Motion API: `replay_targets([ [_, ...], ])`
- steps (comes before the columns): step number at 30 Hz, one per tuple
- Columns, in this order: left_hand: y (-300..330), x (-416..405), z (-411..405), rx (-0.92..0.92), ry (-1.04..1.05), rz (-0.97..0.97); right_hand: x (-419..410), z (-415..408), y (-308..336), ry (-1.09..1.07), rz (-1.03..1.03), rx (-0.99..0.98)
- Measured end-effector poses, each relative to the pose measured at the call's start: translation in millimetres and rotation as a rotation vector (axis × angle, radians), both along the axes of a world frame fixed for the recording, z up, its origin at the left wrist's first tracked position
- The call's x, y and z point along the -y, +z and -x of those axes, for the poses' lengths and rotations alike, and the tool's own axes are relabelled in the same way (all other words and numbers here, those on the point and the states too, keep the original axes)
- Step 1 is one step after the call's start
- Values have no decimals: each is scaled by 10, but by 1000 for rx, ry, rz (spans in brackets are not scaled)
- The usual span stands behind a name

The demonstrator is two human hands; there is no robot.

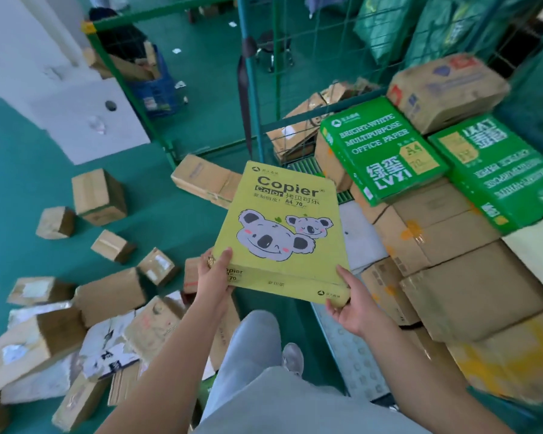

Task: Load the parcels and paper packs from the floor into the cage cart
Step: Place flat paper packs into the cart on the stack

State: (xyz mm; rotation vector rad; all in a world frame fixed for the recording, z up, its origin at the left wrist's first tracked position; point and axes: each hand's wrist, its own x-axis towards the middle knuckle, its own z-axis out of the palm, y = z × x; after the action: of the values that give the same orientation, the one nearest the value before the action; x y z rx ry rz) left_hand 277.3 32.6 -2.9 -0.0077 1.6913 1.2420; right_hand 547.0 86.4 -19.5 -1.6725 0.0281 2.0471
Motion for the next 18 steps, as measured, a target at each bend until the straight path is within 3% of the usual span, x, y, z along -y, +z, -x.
replay_targets([
  [5,110,-399,-175,32,-93,-28,-103,-280,96,-76,-67,-27],
  [12,20,-1152,-340,127,-281,-73,-400,-633,123,16,-148,75],
  [18,-151,-2103,-403,248,-482,-28,-908,-776,249,-201,-266,93],
])
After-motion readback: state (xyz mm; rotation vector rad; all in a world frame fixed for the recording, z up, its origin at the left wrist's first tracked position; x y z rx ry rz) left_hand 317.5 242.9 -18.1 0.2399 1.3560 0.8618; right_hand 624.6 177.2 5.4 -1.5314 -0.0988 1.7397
